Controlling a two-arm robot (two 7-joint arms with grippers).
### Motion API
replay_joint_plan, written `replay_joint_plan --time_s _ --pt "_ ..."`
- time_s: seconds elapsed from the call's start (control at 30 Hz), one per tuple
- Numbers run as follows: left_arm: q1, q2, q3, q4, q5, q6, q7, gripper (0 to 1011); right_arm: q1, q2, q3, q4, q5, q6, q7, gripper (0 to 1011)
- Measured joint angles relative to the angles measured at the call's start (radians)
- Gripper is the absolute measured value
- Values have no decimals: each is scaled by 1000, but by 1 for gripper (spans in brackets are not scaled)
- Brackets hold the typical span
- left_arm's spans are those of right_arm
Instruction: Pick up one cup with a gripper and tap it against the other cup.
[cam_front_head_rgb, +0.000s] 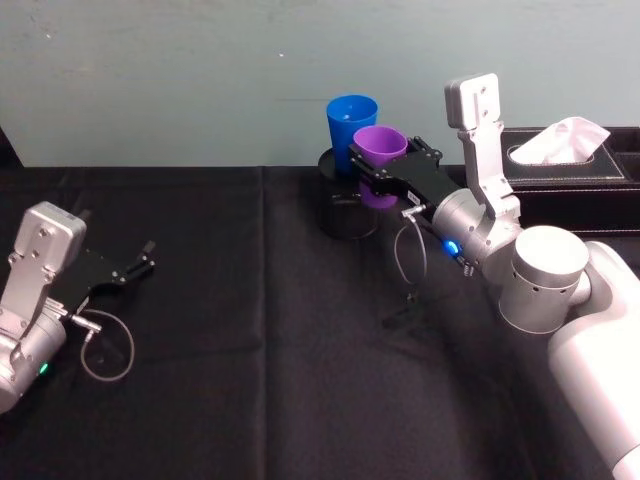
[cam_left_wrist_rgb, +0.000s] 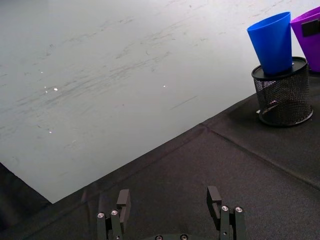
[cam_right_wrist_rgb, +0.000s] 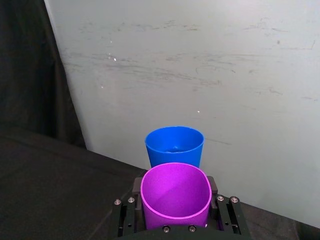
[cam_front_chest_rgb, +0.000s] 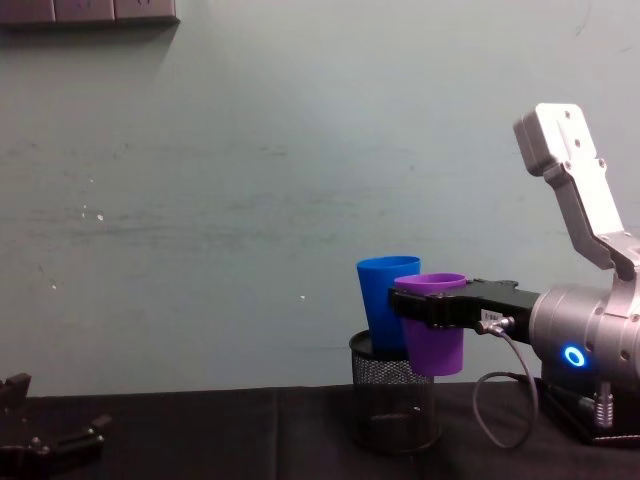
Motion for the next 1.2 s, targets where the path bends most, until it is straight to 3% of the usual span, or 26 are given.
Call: replay_joint_plan --time_s 1.2 --pt "0 0 0 0 0 0 0 1000 0 -2 1 2 -3 2 3 723"
